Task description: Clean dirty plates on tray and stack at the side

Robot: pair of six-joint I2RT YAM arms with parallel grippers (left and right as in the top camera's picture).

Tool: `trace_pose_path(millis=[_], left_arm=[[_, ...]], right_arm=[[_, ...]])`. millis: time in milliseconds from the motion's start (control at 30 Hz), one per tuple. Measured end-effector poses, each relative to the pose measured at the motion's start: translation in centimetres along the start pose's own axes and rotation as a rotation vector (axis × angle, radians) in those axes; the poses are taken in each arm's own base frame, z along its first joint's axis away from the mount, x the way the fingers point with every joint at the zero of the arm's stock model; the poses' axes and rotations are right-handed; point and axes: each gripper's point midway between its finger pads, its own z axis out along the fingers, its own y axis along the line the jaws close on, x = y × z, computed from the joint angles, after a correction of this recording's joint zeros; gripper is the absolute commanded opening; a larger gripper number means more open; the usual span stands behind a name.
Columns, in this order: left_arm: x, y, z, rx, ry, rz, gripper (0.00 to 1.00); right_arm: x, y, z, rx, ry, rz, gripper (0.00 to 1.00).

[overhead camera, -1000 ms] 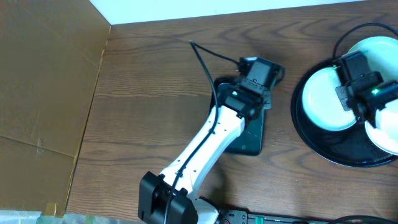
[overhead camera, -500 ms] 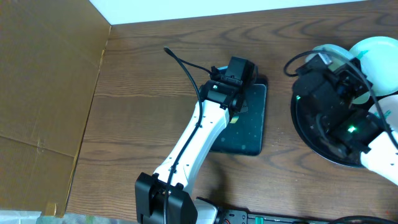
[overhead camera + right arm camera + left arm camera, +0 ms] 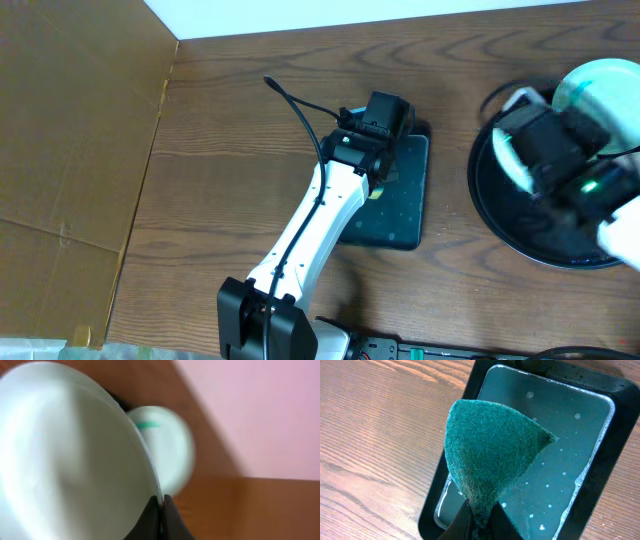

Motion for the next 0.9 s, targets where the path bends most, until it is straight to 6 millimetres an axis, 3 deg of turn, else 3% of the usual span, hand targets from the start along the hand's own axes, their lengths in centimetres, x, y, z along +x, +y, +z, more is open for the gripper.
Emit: trace_pose_path(millis=[133, 233, 500, 600, 767, 900], left_arm=[[0.0, 0.0, 0.0, 0.0, 0.0, 0.0, 0.07], [0.0, 0.0, 0.0, 0.0, 0.001, 0.0, 0.07], [0.0, 0.0, 0.0, 0.0, 0.0, -0.026, 0.08], [0.0, 0.0, 0.0, 0.001, 0.0, -0.039, 0.07], [0.0, 0.0, 0.0, 0.001, 0.0, -0.046, 0.07], [0.0, 0.0, 0.0, 0.0, 0.0, -0.045, 0.07]], right_arm=[[1.4, -2.0, 2.6, -0.145, -0.004, 0.312, 0.01], [3.7, -4.6, 4.2, -0.177, 0.032, 0.505, 0.01], [13.5, -14.1, 7.1, -0.12, 0.113, 1.011, 0.01], [17.5, -16.4, 8.3, -0.099, 0.138, 1.201, 0.02], [24.3, -17.8, 11.7, -0.079, 0.211, 1.506, 0.01], [28.6, -18.0, 14.0, -0.069, 0.239, 1.691, 0.01]])
